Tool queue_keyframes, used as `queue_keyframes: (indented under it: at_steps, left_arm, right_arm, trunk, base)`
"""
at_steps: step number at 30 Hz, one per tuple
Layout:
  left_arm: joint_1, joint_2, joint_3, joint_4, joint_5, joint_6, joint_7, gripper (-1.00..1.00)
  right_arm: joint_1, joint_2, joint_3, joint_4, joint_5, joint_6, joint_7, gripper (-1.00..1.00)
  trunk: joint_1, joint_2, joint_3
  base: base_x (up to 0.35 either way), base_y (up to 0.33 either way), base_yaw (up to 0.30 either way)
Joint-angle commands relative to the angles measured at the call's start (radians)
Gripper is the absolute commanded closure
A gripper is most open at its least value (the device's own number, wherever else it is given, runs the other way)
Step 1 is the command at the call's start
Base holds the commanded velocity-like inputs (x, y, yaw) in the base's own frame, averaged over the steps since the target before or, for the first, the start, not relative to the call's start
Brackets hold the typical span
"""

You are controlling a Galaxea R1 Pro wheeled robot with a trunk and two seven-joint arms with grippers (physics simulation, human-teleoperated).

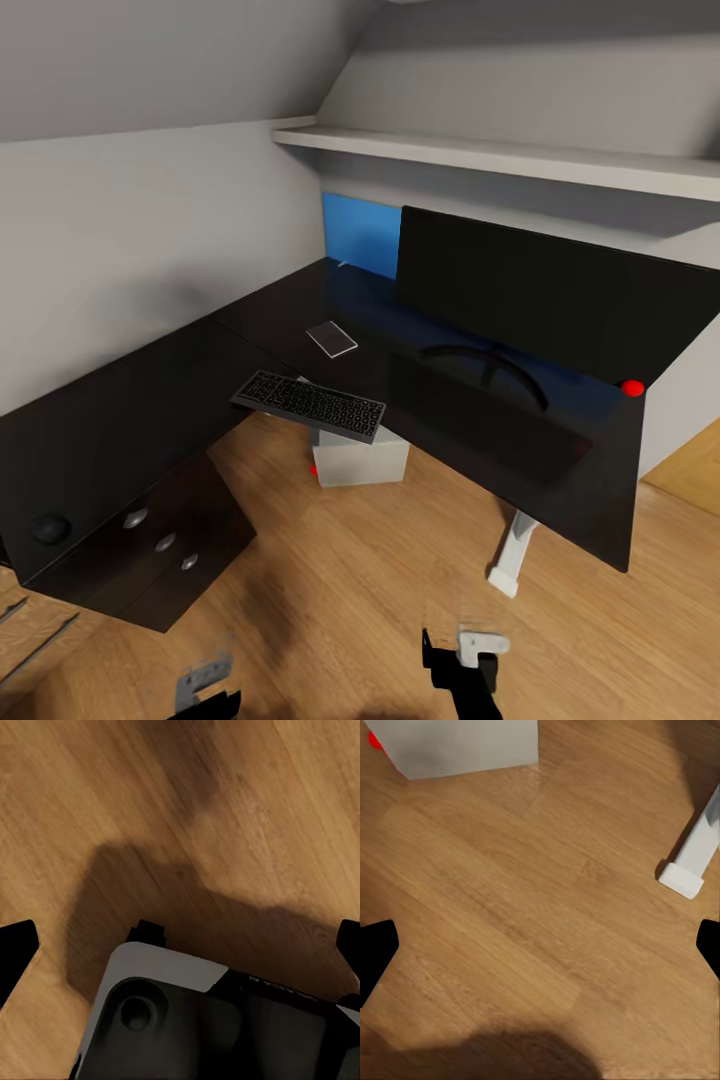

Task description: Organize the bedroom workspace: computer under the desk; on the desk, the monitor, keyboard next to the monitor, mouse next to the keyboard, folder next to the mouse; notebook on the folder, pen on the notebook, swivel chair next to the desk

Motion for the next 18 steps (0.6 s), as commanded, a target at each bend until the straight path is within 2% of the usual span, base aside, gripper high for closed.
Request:
queue_keyframes:
  at_steps: [1,2,4,6,7,15,18]
  left_arm:
    - [0.0,0.0,-0.007,0.02,0.01,-0.021,0.005,-1.0]
    - [0.0,0.0,-0.016,0.041,0.01,-0.044,0.005,-1.0]
    - [0.0,0.0,-0.102,0.173,0.01,-0.176,0.008,-1.0]
    - [0.0,0.0,-0.119,0.196,0.01,-0.218,0.01,-1.0]
    - [0.0,0.0,-0.132,0.218,0.012,-0.265,0.013,-1.0]
    - [0.0,-0.002,-0.133,0.224,0.013,-0.276,0.014,-1.0]
    - [0.0,-0.002,-0.132,0.225,0.015,-0.275,0.014,-1.0]
  right_arm:
    - [-0.001,-0.001,0.004,0.015,-0.004,-0.009,-0.006,-1.0]
    - [-0.001,-0.001,0.005,0.028,-0.004,-0.013,-0.006,-1.0]
    - [-0.001,-0.001,0.005,0.123,-0.003,-0.087,-0.006,-1.0]
    - [-0.001,-0.001,0.005,0.171,-0.003,-0.137,-0.006,-1.0]
    - [-0.001,0.0,0.004,0.264,-0.002,-0.243,-0.006,-1.0]
    - [-0.001,-0.001,-0.003,0.296,-0.011,-0.279,-0.009,-1.0]
    - [-0.001,0.0,-0.004,0.322,-0.011,-0.322,-0.009,-1.0]
  trunk:
    - [0.004,-0.009,-0.004]
    - [0.008,-0.016,-0.008]
    - [0.016,-0.03,-0.014]
    - [0.023,-0.044,-0.02]
    - [0.027,-0.051,-0.023]
    - [0.058,-0.107,-0.048]
    - [0.069,-0.128,-0.057]
  base:
    - [0.0,0.0,0.0]
    - [0.0,0.0,0.0]
    - [0.0,0.0,0.0]
    - [0.0,0.0,0.0]
    - [0.0,0.0,0.0]
    - [0.0,0.0,0.006]
    - [0.0,0.0,0.096]
